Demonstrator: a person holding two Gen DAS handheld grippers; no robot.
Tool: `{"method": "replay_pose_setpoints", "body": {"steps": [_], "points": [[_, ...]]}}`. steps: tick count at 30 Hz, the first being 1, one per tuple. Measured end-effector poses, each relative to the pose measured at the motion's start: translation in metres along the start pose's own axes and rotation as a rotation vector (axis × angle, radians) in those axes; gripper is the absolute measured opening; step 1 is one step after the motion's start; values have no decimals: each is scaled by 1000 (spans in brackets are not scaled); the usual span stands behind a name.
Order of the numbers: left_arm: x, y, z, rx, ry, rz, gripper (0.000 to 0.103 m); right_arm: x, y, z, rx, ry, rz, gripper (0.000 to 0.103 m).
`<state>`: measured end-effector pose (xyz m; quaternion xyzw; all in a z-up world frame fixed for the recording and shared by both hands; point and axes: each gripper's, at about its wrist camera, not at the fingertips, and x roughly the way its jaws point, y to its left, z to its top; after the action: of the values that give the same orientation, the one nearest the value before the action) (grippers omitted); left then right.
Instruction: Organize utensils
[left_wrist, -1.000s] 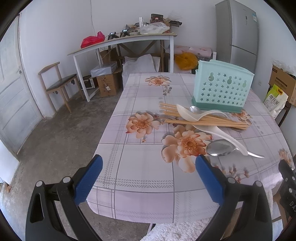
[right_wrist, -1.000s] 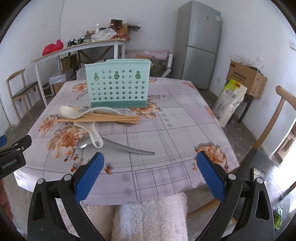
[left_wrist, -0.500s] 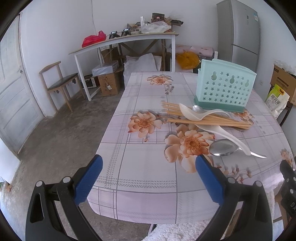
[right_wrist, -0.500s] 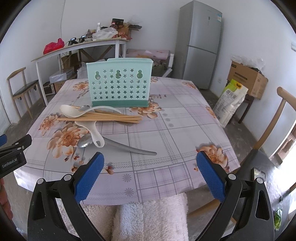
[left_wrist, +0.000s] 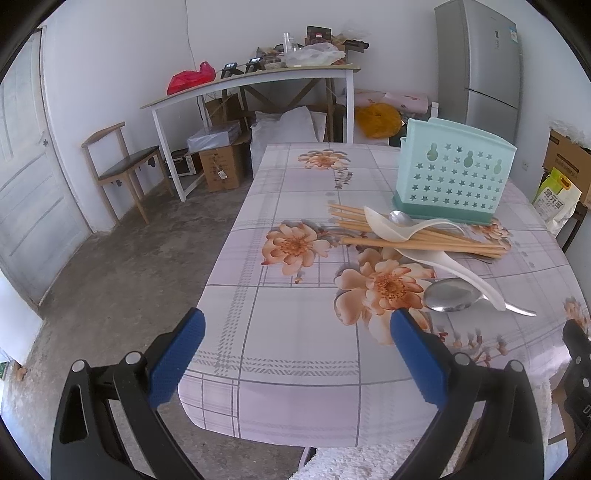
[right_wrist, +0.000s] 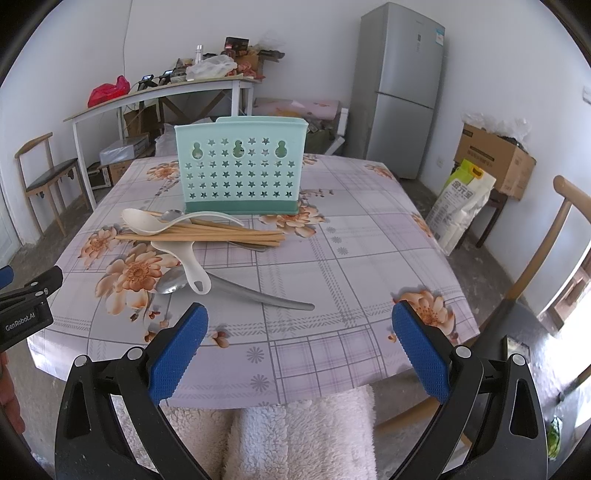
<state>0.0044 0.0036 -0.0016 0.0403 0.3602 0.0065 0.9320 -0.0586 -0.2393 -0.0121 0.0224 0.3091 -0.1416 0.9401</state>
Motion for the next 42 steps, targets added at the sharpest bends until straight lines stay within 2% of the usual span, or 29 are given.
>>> {"method": "replay_pose_setpoints", "body": {"steps": [24, 33, 39, 42], "points": [[0, 4, 1, 1, 2, 2, 98, -1, 0, 0, -1, -2, -1, 95], [4, 18, 0, -6, 14, 6, 98, 2, 4, 0, -12, -2, 5, 95], [16, 19, 3, 15, 33, -27, 98, 9, 7, -3, -22, 13, 32, 95], [25, 22, 5, -1, 50, -88, 97, 15, 11, -5, -36, 29, 52, 95]]}}
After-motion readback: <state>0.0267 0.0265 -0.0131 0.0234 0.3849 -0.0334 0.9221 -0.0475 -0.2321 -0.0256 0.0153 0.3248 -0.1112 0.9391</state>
